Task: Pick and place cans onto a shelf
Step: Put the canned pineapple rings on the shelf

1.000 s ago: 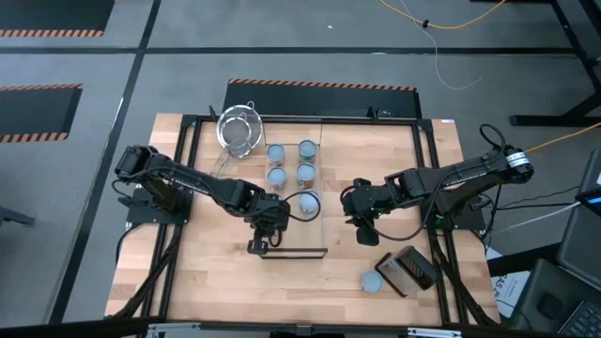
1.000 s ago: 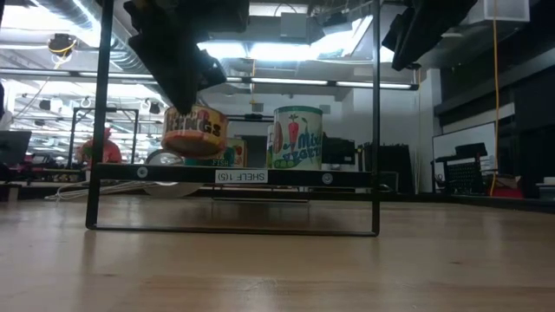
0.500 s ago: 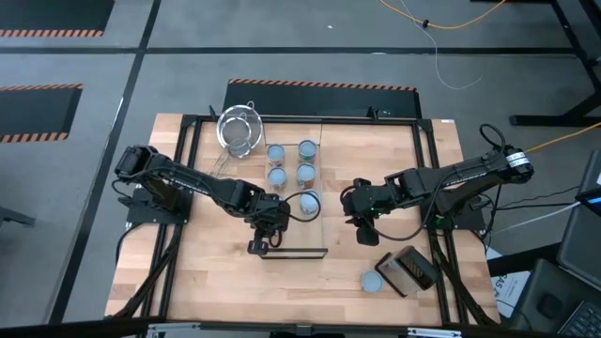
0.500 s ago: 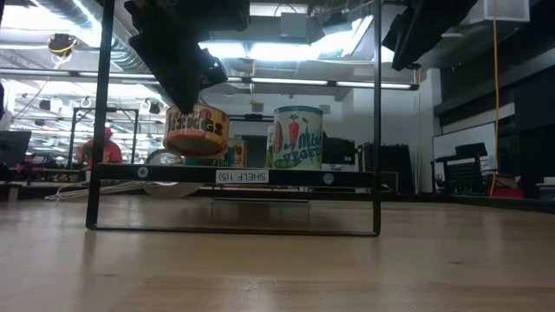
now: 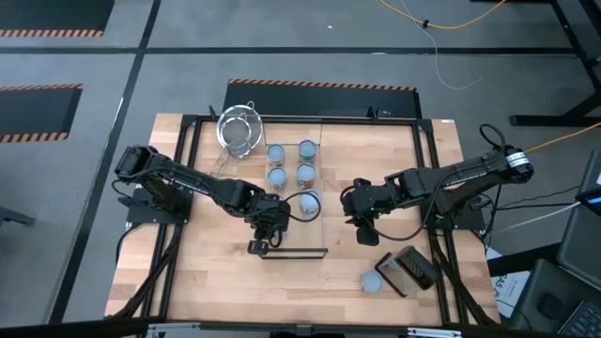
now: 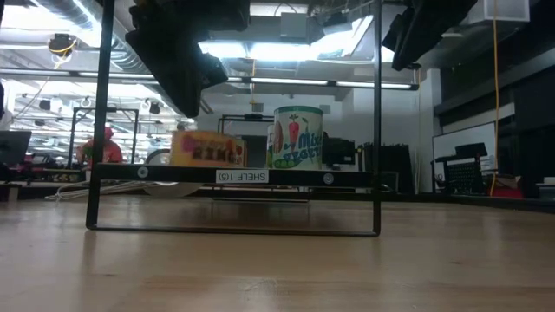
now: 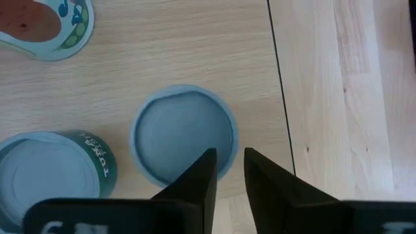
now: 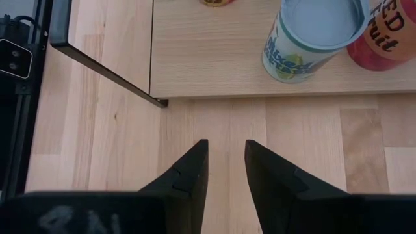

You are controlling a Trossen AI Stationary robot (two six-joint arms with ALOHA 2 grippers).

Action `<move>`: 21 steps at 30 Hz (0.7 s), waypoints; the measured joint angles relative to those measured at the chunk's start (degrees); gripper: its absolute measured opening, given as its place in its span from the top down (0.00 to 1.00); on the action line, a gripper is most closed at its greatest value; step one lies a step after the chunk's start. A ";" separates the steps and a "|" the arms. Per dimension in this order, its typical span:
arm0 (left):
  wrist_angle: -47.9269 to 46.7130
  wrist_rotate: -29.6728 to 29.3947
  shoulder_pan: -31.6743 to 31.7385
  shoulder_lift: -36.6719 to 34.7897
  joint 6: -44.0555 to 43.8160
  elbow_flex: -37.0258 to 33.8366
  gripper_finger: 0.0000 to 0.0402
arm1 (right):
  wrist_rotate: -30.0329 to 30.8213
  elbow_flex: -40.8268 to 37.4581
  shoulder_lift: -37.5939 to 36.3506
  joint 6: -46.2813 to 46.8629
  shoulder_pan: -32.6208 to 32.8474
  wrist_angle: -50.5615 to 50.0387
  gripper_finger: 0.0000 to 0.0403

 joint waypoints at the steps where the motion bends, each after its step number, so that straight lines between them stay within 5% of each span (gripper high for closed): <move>1: -0.04 0.01 0.00 0.00 0.07 0.06 0.82 | -0.02 0.00 0.00 0.00 0.00 -0.02 0.74; 7: -0.99 -0.46 0.15 -0.71 3.61 2.48 0.82 | -0.02 0.00 0.00 0.24 0.00 -0.02 0.74; 15: -5.79 -5.32 -0.12 -11.30 4.56 3.23 0.82 | -0.43 -0.02 -0.04 0.42 0.00 0.02 0.74; 21: -7.81 -12.81 -2.78 -21.99 2.61 1.50 0.82 | -11.32 2.04 -0.23 1.26 0.60 -0.47 0.74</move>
